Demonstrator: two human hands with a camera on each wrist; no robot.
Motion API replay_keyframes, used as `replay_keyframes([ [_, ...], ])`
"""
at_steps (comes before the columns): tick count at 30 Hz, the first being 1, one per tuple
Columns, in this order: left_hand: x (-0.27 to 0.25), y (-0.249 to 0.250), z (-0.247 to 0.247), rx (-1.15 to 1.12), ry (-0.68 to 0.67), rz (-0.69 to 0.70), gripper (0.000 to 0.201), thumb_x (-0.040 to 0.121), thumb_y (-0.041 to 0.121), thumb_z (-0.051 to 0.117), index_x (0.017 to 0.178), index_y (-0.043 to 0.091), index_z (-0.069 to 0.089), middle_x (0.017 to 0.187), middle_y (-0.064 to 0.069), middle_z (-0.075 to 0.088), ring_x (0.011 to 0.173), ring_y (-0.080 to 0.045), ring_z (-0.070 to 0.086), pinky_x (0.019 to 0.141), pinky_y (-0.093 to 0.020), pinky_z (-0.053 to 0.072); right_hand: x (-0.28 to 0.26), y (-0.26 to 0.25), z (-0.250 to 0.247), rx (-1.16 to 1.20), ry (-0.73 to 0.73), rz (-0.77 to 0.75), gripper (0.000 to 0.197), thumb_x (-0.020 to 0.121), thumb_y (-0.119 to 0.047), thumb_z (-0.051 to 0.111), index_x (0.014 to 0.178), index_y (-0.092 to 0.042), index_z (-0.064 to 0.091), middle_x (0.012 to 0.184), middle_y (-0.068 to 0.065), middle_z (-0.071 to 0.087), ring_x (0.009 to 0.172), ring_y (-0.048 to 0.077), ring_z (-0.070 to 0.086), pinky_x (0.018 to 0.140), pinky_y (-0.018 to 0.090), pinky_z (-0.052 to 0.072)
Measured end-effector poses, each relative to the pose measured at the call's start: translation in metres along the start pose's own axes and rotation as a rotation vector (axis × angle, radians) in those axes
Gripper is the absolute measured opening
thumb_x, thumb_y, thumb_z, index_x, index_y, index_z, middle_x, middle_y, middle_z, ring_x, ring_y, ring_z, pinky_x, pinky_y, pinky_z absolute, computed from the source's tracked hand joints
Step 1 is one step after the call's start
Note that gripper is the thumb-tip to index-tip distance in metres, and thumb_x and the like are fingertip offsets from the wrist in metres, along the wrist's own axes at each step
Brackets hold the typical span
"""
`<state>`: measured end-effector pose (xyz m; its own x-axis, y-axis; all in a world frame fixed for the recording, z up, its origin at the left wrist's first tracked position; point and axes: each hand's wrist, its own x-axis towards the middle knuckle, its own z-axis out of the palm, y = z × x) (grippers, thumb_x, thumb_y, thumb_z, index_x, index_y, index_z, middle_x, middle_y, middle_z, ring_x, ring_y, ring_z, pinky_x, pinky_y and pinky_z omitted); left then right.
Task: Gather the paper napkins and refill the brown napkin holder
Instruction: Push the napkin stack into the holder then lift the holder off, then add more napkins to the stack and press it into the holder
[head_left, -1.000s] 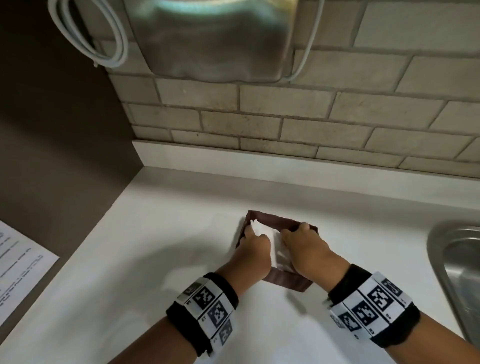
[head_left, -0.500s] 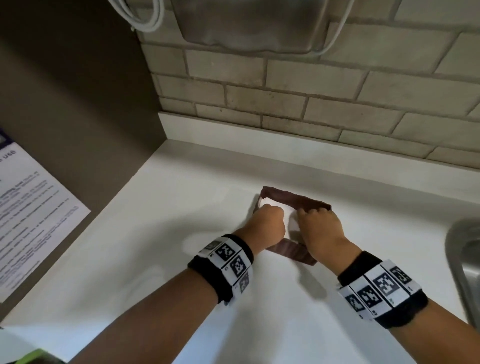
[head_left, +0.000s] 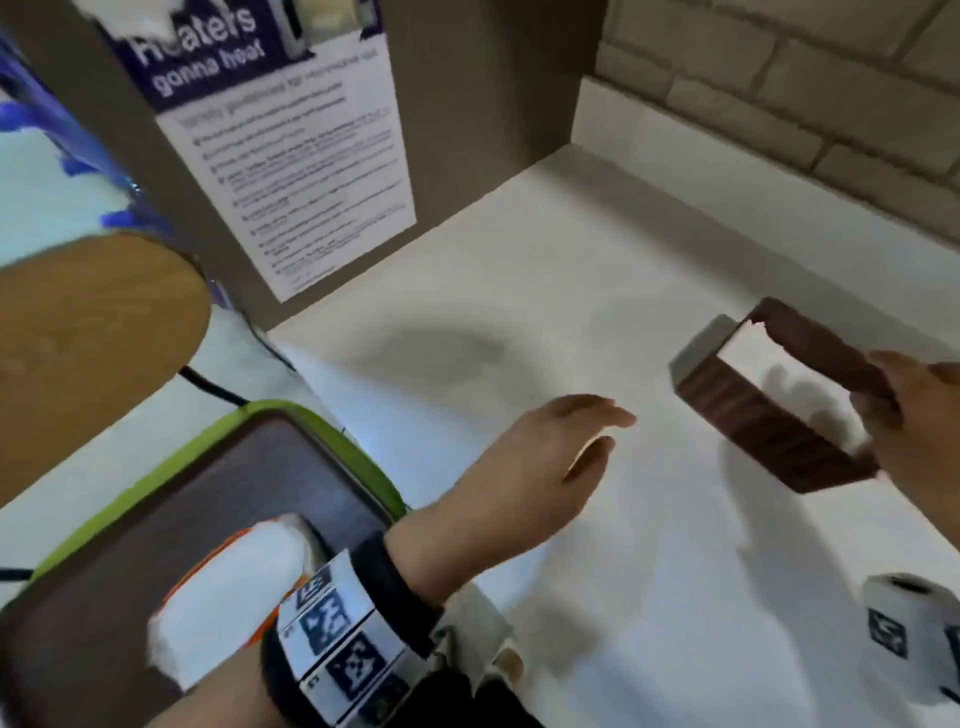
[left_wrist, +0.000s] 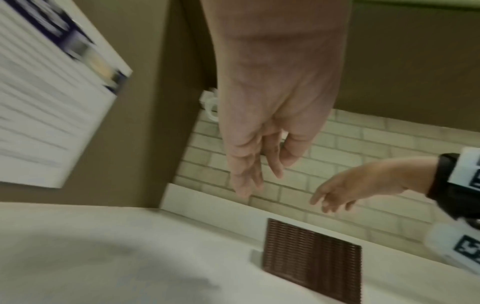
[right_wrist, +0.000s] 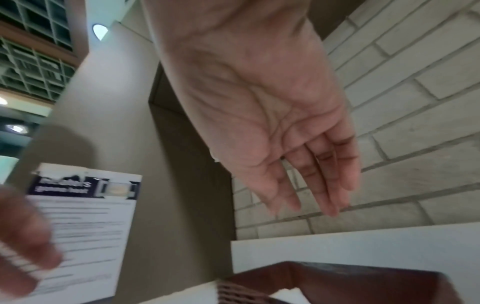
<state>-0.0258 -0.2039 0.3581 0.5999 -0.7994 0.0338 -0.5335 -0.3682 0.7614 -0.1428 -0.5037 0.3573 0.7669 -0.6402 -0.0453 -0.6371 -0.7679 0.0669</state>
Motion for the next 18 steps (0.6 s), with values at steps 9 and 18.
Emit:
replay_keyframes([
  [9, -0.228, -0.152, -0.048, 0.076, 0.420, -0.719, 0.023, 0.095, 0.014, 0.056, 0.111, 0.016, 0.073, 0.109, 0.002, 0.075, 0.098, -0.014, 0.068, 0.092, -0.037, 0.053, -0.115, -0.215, -0.036, 0.389, -0.134, -0.685, 0.026, 0.097, -0.027, 0.047, 0.117, -0.025, 0.063, 0.098, 0.000, 0.066, 0.082, 0.017, 0.058, 0.068, 0.027, 0.044],
  [18, -0.281, -0.249, -0.040, 0.211, 0.099, -0.850, 0.031, 0.090, 0.012, 0.058, 0.118, -0.002, 0.057, 0.121, -0.020, 0.061, 0.114, -0.040, 0.056, 0.094, -0.042, 0.044, -0.201, -0.390, 0.087, 0.172, -0.605, -1.081, 0.038, 0.098, -0.036, 0.040, 0.135, -0.027, 0.048, 0.138, -0.005, 0.053, 0.128, 0.024, 0.041, 0.101, 0.043, 0.036],
])
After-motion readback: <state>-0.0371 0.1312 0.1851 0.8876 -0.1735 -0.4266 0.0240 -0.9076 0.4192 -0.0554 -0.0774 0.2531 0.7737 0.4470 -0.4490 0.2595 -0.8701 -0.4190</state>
